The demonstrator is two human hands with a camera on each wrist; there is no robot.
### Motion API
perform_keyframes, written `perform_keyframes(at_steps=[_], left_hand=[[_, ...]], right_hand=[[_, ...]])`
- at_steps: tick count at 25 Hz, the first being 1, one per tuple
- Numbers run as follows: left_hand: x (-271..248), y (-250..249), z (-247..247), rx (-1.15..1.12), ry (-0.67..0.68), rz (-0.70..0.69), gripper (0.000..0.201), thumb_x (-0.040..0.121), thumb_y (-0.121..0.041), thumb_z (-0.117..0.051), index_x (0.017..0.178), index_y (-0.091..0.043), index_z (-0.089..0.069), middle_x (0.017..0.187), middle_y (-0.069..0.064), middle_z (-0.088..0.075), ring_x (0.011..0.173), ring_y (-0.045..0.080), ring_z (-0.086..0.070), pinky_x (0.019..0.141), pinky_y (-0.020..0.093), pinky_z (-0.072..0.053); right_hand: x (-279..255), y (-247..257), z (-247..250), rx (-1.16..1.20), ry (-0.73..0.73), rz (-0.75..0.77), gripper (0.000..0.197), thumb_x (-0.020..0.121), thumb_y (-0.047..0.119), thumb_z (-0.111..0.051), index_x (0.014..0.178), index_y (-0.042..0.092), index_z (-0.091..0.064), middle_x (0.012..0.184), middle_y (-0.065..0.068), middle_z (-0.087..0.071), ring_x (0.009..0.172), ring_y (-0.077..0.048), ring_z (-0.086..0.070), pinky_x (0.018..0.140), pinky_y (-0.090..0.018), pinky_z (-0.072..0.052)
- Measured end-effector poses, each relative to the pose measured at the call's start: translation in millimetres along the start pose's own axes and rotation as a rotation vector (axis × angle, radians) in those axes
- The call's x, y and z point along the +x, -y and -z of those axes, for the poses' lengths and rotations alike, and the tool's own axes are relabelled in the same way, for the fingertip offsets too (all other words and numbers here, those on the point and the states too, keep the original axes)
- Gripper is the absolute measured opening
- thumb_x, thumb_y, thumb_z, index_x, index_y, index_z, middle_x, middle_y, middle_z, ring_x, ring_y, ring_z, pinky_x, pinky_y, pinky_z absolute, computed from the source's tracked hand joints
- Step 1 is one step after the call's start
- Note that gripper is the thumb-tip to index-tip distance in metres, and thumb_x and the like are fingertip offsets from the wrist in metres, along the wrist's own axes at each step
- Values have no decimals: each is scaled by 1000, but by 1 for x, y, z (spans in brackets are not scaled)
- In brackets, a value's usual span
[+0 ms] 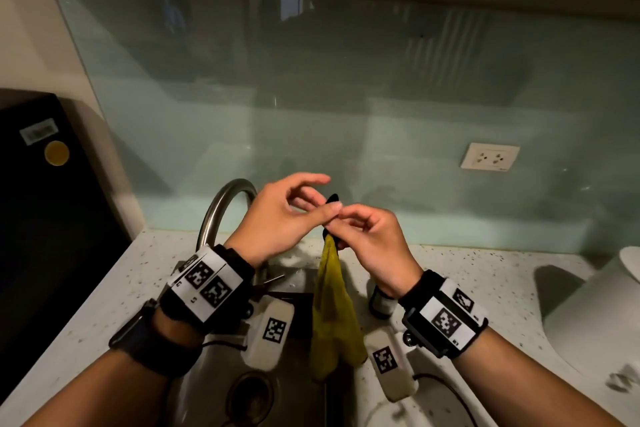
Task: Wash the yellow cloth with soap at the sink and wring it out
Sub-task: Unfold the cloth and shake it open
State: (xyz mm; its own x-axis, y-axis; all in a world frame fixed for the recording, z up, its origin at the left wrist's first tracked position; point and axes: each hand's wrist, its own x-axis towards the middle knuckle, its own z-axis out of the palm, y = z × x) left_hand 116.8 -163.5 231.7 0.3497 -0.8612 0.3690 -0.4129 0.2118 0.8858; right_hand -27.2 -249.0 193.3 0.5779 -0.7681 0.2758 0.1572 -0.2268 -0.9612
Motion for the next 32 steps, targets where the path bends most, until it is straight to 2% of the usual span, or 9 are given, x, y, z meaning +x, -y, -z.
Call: perform_keyframes(at_steps=[3, 7, 12, 16, 19, 22, 24, 28, 32], left_hand=[[4, -2, -6, -41, -14, 42, 18, 81, -10, -81, 98, -7, -78, 89, 14, -77, 74, 10, -68, 71, 15, -55], [7, 0, -7, -242, -64, 156, 13, 78, -6, -82, 88, -11, -77, 76, 2, -77, 73, 8, -72, 70, 18, -56], [8, -1, -4, -276, 14, 152, 32, 83, -4, -76, 109, -18, -64, 79, -2, -77, 82, 15, -68, 88, 30, -54], [8, -2, -2, -325, 125, 167, 32, 93, 0, -63, 113, -21, -50, 82, -5, -75, 81, 10, -64, 85, 29, -47], [9, -5, -3, -305, 172, 95, 33, 94, 4, -60, 107, -21, -42, 84, -5, -71, 79, 10, -58, 84, 28, -45], [12, -7, -3, -138, 182, -28, 35, 93, 5, -61, 101, -22, -40, 86, 0, -61, 78, 11, -52, 83, 33, -43], [17, -7, -4, -108, 104, -50, 34, 92, 1, -64, 100, -23, -42, 82, -2, -63, 78, 12, -56, 83, 37, -44], [11, 5, -9, -220, -122, 0, 33, 86, -7, -73, 99, -25, -49, 69, -10, -65, 69, 7, -55, 79, 27, -45], [-10, 20, -1, -296, -60, 47, 44, 64, -32, -92, 91, -31, -57, 68, -3, -63, 62, 10, -52, 60, 17, -47]], right_hand=[[-1, 1, 2, -47, -5, 45, 5, 82, 10, -78, 85, 10, -74, 73, -23, -69, 61, -18, -61, 65, -32, -51], [-3, 4, 8, -35, 36, 75, 8, 87, 15, -73, 95, 14, -70, 67, -20, -62, 54, -20, -58, 60, -29, -50], [1, 4, 9, 87, 32, 69, 6, 95, 14, -64, 94, 9, -66, 68, -10, -59, 53, -20, -52, 54, -28, -46], [6, 5, 5, 131, -56, 94, 6, 88, 19, -64, 83, 16, -67, 69, -9, -54, 58, -18, -48, 55, -29, -41], [12, 6, -6, 272, -101, -46, 13, 84, 18, -61, 73, 20, -67, 59, -7, -49, 51, -16, -40, 50, -28, -32], [17, 13, -1, 112, -66, -32, 22, 90, 4, -60, 75, 19, -66, 60, 0, -59, 47, -12, -43, 46, -24, -34], [23, 21, 4, 61, -64, -15, 27, 89, 0, -60, 73, 21, -66, 57, 2, -58, 46, -11, -45, 46, -22, -36], [56, 28, 17, 133, -254, -1, 21, 88, -4, -61, 74, 12, -64, 51, 4, -54, 44, -9, -43, 45, -18, -36], [117, 39, 54, 40, -475, 135, 16, 83, -7, -66, 79, 8, -70, 55, 4, -62, 43, -3, -51, 48, -18, -43]])
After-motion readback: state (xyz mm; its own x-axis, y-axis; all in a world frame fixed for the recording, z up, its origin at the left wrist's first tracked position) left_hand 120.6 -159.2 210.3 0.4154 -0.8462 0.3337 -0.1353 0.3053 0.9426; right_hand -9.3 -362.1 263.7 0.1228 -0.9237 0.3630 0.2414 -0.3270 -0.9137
